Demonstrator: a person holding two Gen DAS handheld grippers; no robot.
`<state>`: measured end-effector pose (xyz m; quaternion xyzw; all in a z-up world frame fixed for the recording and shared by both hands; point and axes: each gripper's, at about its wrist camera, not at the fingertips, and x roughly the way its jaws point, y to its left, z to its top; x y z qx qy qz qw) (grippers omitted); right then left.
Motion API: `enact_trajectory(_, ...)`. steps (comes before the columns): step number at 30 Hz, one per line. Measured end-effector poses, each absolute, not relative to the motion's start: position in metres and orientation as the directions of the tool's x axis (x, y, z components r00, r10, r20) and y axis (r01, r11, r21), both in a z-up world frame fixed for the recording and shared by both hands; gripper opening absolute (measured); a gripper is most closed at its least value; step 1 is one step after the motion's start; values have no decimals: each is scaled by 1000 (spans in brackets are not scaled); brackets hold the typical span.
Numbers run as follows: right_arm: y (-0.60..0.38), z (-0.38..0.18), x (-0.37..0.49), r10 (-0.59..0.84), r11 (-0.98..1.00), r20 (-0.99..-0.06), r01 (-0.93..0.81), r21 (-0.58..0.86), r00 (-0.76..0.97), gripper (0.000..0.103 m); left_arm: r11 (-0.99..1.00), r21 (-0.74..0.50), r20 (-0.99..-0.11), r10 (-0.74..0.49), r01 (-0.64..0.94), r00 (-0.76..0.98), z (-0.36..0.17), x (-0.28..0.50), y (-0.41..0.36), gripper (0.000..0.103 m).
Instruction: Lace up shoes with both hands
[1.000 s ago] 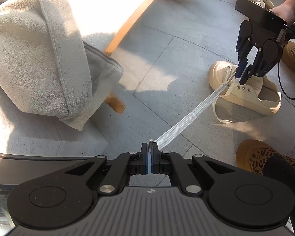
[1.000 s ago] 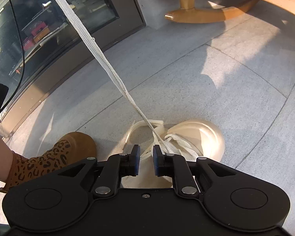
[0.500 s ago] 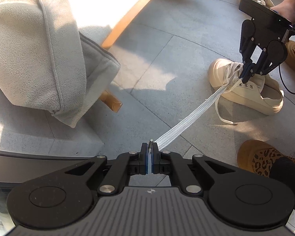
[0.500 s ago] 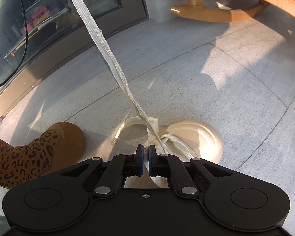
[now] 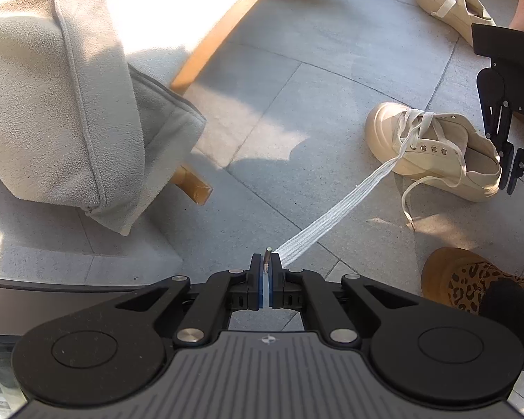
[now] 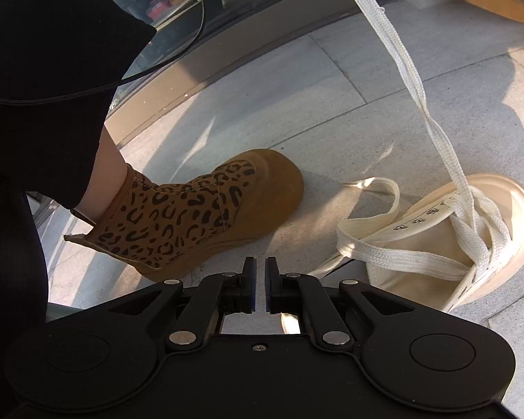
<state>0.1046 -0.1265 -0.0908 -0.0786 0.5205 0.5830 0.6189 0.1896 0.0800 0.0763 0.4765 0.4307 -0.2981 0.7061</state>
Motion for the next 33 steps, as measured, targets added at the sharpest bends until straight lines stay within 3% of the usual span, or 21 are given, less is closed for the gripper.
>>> enact_trajectory(4,-135,-84,99,648,312,-729,-796,519,-221,18,362,406,-898,-12,839,440,74,186,80,2)
enact_trajectory(10,-156,-83,110,636,411,-761,-779,473,-127,18,314,371,-918,-17,874,396,56,181,71,2)
enact_trajectory(17,-194,-67,135,621,604,-776,-697,387,108,18,172,295,-948,-68,940,310,7,169,36,2)
enact_trajectory(22,-201,-65,145,507,697,-838,-667,264,199,18,81,223,-968,-99,971,231,-30,161,5,2)
enact_trajectory(28,-200,-73,139,486,688,-854,-684,242,186,18,-26,244,-961,-138,969,238,-64,140,-27,2)
enact_trajectory(33,-198,-75,137,510,682,-842,-678,272,175,18,-1,185,-967,-181,983,182,-75,130,-46,2)
